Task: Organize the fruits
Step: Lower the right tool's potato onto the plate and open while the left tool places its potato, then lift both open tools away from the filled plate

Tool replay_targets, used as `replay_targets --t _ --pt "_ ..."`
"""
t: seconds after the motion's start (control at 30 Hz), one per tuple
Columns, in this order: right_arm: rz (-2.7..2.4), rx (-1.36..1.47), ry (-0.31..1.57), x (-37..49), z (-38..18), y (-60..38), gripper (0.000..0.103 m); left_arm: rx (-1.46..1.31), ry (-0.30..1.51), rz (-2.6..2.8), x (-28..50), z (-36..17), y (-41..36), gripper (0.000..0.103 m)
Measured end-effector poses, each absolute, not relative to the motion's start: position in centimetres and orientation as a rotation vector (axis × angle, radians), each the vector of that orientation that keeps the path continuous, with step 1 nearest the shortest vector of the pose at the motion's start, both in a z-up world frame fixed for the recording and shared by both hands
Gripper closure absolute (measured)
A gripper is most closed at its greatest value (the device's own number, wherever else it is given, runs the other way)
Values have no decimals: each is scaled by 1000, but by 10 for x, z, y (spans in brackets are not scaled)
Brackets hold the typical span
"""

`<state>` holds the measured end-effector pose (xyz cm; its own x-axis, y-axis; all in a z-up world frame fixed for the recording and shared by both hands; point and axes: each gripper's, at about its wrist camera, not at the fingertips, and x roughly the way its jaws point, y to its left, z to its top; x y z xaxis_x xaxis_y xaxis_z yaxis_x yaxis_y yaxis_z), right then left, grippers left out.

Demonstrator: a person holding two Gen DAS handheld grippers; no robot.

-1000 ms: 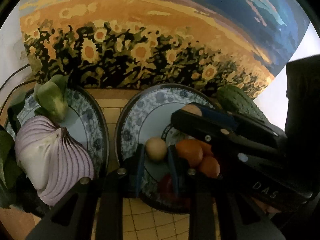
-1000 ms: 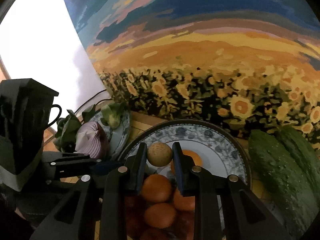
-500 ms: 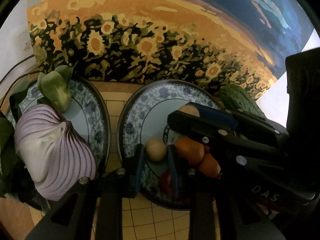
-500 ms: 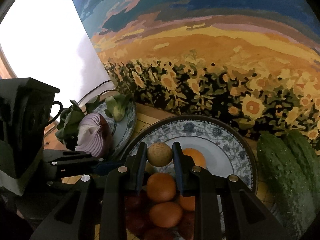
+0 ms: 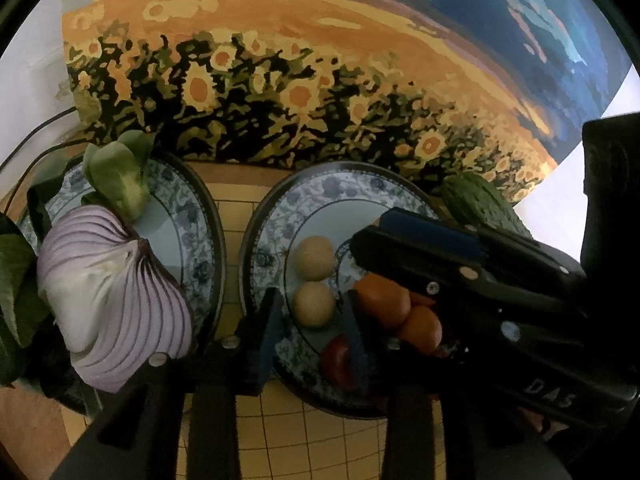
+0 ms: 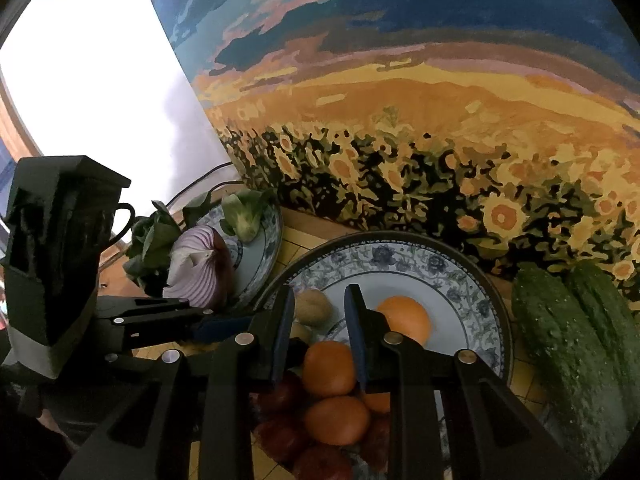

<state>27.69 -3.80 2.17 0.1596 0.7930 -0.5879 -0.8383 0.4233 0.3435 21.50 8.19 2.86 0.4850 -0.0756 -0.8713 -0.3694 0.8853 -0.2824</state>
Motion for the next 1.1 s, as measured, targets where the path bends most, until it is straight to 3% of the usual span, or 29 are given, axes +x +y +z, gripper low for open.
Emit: replay_targets --t 0.13,0.2,0.27,1.1 --pt "1167 -60 785 274 27 -44 76 -481 1052 197 210 33 82 60" --pt "1164 -56 779 273 30 -48 76 -490 1045 184 207 36 82 49" --pt "1156 -54 773 271 34 -53 76 -488 1037 186 203 41 81 45" --pt "1103 22 667 213 85 -116 75 -363 914 179 129 112 49 45"
